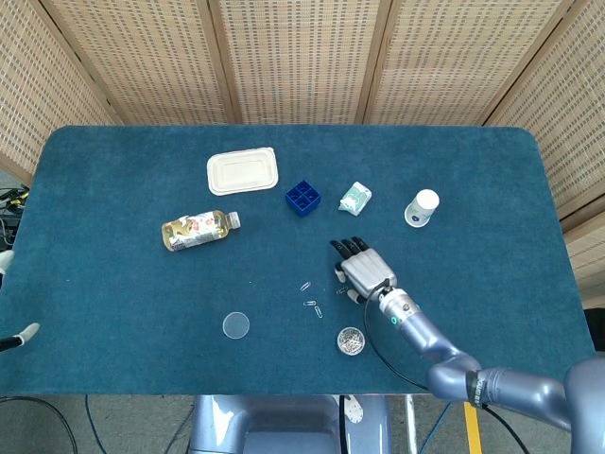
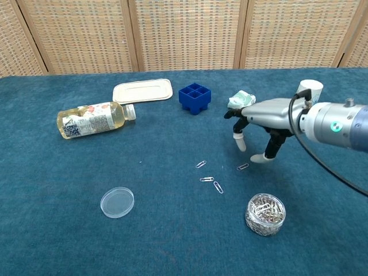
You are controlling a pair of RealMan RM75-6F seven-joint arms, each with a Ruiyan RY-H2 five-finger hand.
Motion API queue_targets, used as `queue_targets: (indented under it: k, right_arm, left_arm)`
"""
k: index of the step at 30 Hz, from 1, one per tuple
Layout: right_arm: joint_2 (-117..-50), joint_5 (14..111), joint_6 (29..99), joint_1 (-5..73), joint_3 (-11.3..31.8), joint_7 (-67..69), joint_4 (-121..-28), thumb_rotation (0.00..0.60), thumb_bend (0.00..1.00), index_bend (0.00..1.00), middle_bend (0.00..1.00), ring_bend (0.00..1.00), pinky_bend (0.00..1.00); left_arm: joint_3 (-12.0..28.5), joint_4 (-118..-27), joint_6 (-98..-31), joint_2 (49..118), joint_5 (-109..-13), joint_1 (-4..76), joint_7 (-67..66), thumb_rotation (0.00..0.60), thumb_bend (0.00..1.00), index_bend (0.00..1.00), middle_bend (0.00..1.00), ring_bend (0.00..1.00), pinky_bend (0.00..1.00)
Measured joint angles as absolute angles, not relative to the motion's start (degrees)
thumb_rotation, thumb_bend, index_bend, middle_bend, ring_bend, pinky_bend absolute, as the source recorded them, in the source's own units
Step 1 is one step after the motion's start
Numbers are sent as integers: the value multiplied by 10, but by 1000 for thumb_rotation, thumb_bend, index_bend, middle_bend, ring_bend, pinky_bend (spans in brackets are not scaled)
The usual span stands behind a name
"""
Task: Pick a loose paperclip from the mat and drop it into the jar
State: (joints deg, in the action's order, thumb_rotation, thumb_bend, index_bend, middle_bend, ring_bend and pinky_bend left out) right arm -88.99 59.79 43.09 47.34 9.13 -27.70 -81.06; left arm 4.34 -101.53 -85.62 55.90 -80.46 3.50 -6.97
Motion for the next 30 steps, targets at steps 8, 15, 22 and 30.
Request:
queue_targets:
  k: [8,15,22,30]
  right_arm:
    - [-922,611,444,477,74,-271,-781,600,319,482,0,0,0]
    - [-942,605,442,484,75,-265,-746,600,318,482,0,0,0]
    - [-951,597,440,488,73,-264,-730,600,319,503,0,0,0]
    - [-957,590,436,491,66,-270,-725,600,320,514,0,0,0]
  left_arm:
    - [44,-1015,-852,561,-800,38,-74,600,5,0,0,0,0]
    - [44,-1017,-852,563,-799,39,-81,600,5,0,0,0,0]
    - [44,-1016,-849,564,-796,40,-82,600,4,0,0,0,0]
    - [44,-1017,-849,564,-794,41,-83,600,4,0,0,0,0]
